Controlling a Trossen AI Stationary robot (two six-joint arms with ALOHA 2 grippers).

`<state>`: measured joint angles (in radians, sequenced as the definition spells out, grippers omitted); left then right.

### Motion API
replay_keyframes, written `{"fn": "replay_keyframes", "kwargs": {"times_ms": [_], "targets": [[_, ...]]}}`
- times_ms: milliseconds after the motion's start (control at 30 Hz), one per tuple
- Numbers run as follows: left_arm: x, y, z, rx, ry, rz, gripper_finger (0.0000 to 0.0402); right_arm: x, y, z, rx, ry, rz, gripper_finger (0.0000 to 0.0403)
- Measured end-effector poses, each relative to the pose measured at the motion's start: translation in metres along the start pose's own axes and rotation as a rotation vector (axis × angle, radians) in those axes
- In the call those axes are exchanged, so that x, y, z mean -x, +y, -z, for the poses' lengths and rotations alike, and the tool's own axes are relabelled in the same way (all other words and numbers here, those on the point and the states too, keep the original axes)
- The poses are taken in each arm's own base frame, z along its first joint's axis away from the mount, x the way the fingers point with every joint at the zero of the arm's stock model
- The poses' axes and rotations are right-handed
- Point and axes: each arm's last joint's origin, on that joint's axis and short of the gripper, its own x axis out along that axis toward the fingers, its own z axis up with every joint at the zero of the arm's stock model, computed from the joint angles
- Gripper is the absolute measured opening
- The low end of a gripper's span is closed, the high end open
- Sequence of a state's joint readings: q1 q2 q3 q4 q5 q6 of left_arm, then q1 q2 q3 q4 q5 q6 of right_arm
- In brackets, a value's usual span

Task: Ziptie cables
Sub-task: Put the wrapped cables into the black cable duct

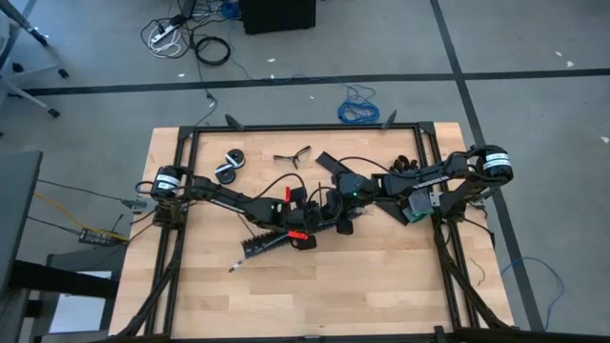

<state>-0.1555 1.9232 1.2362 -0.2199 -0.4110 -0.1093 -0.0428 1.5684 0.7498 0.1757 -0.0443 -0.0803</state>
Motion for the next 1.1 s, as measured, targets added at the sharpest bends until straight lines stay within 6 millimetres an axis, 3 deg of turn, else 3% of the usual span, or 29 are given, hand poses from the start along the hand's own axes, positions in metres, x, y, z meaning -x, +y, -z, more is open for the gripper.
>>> {"fn": "replay_keyframes", "kwargs": {"times_ms": [700,1100], "targets": [[0.002,-0.004,-0.002,-0.022,-0.021,0.003,0.0000,0.000,0.004,-0.001,0.014,-0.011,0.033,0.0000],[0.004,-0.003,-0.010,-0.020,-0.043,0.013,0.0000,0.000,0.016,-0.006,0.037,-0.057,0.006,0.0000]]}}
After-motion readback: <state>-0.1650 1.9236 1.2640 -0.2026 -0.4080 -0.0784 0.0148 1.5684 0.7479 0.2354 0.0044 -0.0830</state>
